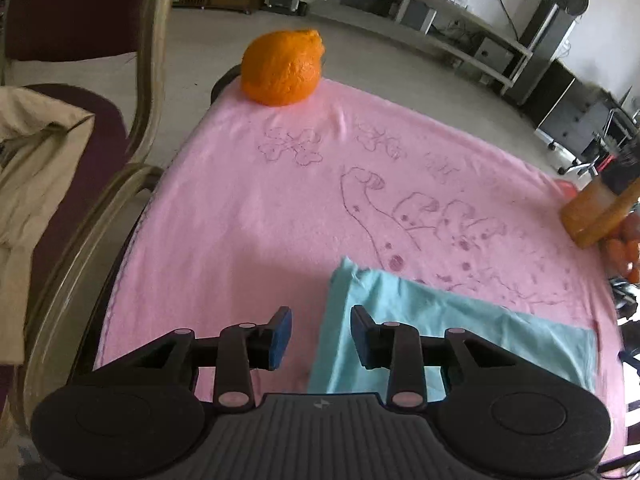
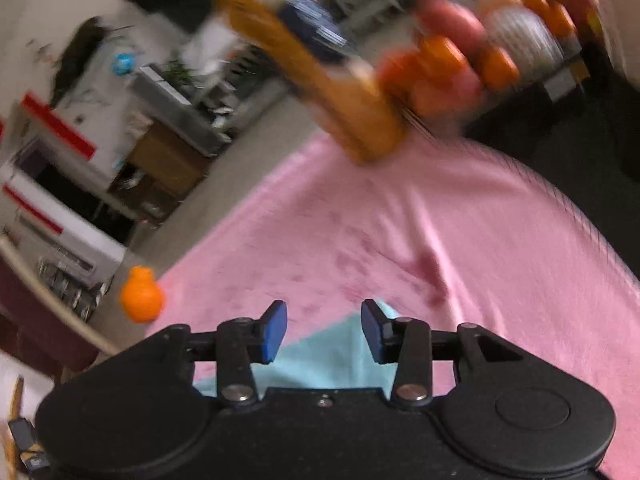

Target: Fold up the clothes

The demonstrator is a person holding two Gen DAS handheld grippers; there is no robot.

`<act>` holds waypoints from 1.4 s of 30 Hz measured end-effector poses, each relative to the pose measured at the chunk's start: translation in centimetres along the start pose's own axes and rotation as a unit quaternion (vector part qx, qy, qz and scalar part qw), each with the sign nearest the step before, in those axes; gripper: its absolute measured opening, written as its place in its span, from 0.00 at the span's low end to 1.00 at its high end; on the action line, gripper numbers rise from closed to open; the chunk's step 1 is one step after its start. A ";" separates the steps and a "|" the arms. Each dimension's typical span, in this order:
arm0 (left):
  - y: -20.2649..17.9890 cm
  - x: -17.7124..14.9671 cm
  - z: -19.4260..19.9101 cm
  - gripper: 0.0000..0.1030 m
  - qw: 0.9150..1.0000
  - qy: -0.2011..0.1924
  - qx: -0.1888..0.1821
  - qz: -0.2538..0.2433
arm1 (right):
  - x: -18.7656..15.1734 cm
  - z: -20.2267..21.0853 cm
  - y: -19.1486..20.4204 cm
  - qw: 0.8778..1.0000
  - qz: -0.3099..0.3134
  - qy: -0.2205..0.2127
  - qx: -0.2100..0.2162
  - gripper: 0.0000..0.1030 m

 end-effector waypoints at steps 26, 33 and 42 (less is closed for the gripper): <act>0.5 2.8 -4.8 0.17 0.996 0.032 -0.065 0.059 | 1.6 -4.2 -2.8 0.998 -0.044 0.019 -0.033 0.26; -0.7 2.6 -4.8 0.01 1.000 0.005 -0.023 0.017 | 1.8 -5.5 -1.2 0.999 0.003 0.003 -0.053 0.05; -1.1 2.6 -5.5 0.04 0.999 -0.025 0.036 0.002 | 1.9 -4.7 0.0 0.991 0.060 -0.046 -0.114 0.03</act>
Point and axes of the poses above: each gripper's, at about its wrist camera, not at the fingertips, and z roughly against the way its jaws point, y to its left, x to its top, the point moved 3 cm from there along -z, roughly the way its jaws point, and after that the axes turned 8 degrees about y, right-handed, at the moved point
